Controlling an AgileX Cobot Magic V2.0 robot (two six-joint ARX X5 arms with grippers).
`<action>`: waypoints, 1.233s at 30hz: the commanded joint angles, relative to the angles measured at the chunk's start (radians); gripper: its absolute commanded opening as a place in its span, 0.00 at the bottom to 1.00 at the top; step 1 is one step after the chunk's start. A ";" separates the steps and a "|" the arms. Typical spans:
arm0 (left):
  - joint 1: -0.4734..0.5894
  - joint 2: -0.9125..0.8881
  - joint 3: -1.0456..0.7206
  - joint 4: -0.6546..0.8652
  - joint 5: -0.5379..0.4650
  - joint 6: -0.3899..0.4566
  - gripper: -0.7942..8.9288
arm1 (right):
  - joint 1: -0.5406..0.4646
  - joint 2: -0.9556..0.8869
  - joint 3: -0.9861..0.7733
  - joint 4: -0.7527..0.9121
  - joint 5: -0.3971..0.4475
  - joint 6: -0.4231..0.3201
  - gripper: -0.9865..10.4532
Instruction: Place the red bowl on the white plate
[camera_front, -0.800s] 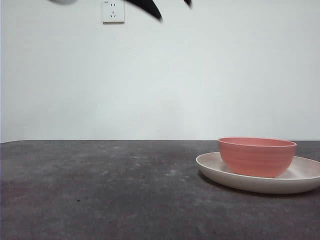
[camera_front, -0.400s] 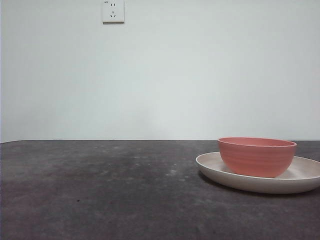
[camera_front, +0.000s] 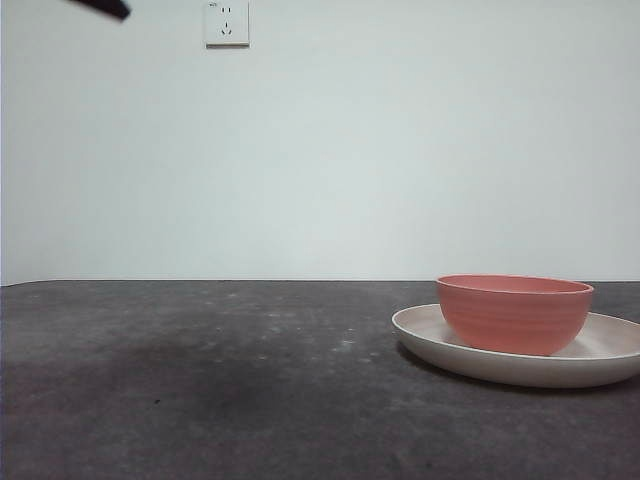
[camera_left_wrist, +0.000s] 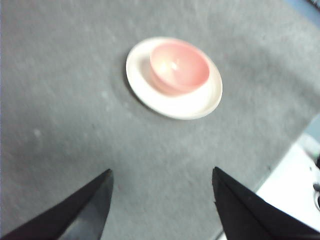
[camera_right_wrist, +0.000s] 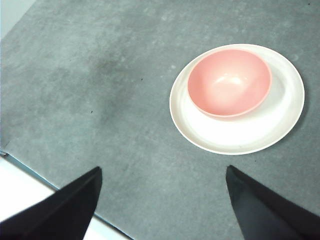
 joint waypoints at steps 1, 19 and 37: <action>-0.007 0.005 -0.007 0.010 0.053 0.010 0.40 | 0.003 0.003 0.017 -0.003 0.001 0.010 0.43; -0.008 0.013 -0.008 0.014 0.068 0.013 0.40 | -0.046 0.243 -0.029 0.157 0.222 0.068 0.39; -0.008 0.013 -0.008 0.010 0.068 0.031 0.40 | -0.289 0.848 -0.029 0.479 -0.025 0.051 0.32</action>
